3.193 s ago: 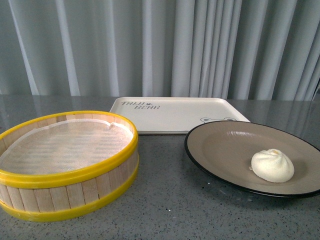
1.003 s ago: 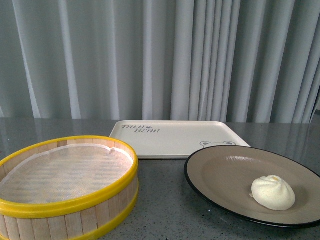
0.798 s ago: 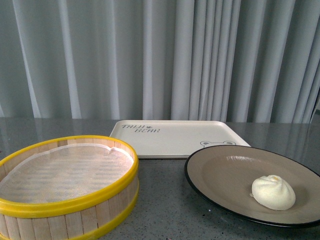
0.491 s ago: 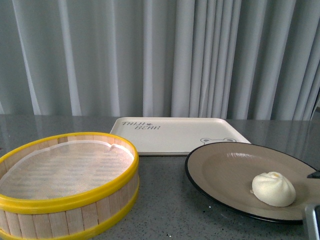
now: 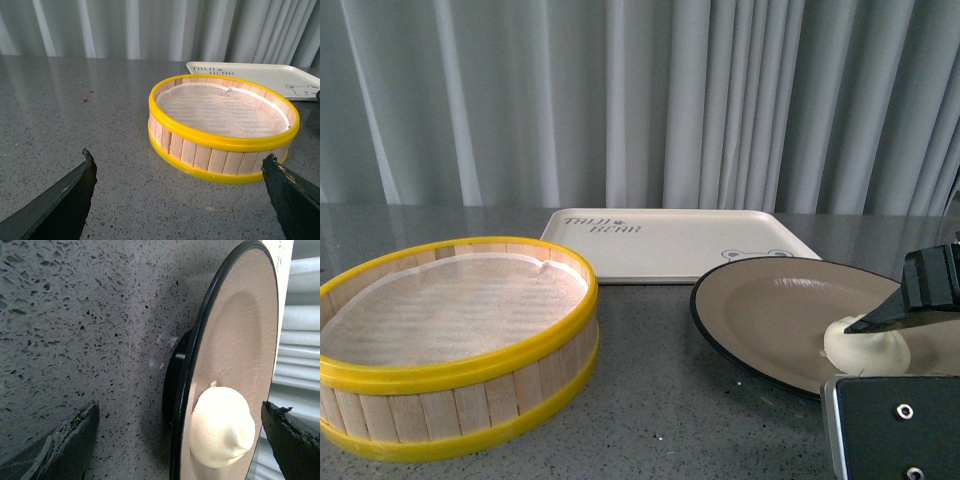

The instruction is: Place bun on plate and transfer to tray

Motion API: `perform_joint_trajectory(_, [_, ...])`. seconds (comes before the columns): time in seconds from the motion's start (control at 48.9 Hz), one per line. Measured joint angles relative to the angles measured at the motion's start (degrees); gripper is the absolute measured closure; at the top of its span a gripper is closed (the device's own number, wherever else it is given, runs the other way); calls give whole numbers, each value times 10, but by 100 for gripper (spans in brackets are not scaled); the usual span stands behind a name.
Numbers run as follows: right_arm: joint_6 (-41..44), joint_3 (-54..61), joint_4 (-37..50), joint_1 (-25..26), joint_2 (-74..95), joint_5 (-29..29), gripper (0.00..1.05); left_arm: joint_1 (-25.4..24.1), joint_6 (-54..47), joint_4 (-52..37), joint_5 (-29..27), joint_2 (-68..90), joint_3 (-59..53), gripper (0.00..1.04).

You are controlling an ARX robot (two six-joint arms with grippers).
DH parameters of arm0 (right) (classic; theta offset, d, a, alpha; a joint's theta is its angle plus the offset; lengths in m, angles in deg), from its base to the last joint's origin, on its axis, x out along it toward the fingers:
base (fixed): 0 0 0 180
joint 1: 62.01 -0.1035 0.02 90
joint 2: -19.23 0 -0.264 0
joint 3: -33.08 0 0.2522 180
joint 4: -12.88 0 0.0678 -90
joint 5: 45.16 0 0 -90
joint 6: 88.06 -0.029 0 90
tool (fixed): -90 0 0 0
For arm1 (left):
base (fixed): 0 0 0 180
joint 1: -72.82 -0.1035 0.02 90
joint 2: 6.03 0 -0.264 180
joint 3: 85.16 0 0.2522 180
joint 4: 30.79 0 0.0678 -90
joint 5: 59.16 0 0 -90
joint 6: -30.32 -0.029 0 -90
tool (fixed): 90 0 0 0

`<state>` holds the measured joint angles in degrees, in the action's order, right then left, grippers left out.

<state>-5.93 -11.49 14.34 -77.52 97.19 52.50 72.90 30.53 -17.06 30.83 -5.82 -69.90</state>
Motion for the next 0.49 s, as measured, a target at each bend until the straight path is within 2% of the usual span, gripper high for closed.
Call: perform_joint_trajectory(0.491, [4, -26, 13, -1, 36, 9, 9, 0, 0, 0, 0, 0, 0, 7])
